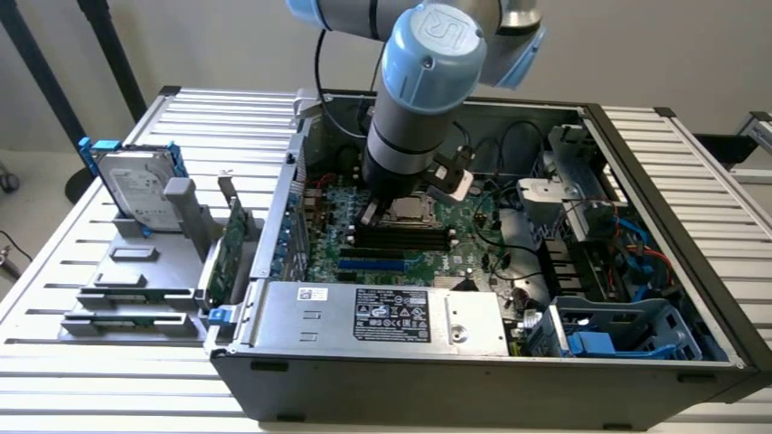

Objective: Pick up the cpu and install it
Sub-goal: 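Install the second cpu locking lever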

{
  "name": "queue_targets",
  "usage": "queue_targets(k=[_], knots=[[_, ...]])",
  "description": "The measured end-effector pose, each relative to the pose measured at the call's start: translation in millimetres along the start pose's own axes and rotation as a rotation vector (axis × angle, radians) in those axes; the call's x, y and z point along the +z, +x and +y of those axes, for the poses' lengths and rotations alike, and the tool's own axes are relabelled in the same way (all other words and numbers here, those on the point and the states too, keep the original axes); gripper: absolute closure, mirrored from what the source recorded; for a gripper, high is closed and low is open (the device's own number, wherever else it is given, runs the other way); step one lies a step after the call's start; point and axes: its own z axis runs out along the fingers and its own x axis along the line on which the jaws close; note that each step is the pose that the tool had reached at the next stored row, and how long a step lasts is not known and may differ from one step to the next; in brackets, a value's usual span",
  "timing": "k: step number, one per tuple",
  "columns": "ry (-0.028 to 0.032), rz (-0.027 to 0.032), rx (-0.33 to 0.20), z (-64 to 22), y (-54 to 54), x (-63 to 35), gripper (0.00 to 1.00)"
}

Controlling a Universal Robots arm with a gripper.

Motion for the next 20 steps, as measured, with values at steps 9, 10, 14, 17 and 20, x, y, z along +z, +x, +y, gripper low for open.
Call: queue_targets(k=[9, 10, 14, 17, 20], knots=[[-0.0010, -0.0026, 0.000, -1.9, 2.1, -7.9, 0.89], [-0.0008, -0.0026, 0.000, -1.9, 2.6, -9.2, 0.89], [0.0004, -0.0032, 0.000, -0.3, 6.0, -16.4, 0.89], [0.0023, -0.0041, 0.001, 1.2, 9.4, -23.6, 0.89], [0.0057, -0.0057, 0.002, 1.4, 12.1, -32.0, 0.89]])
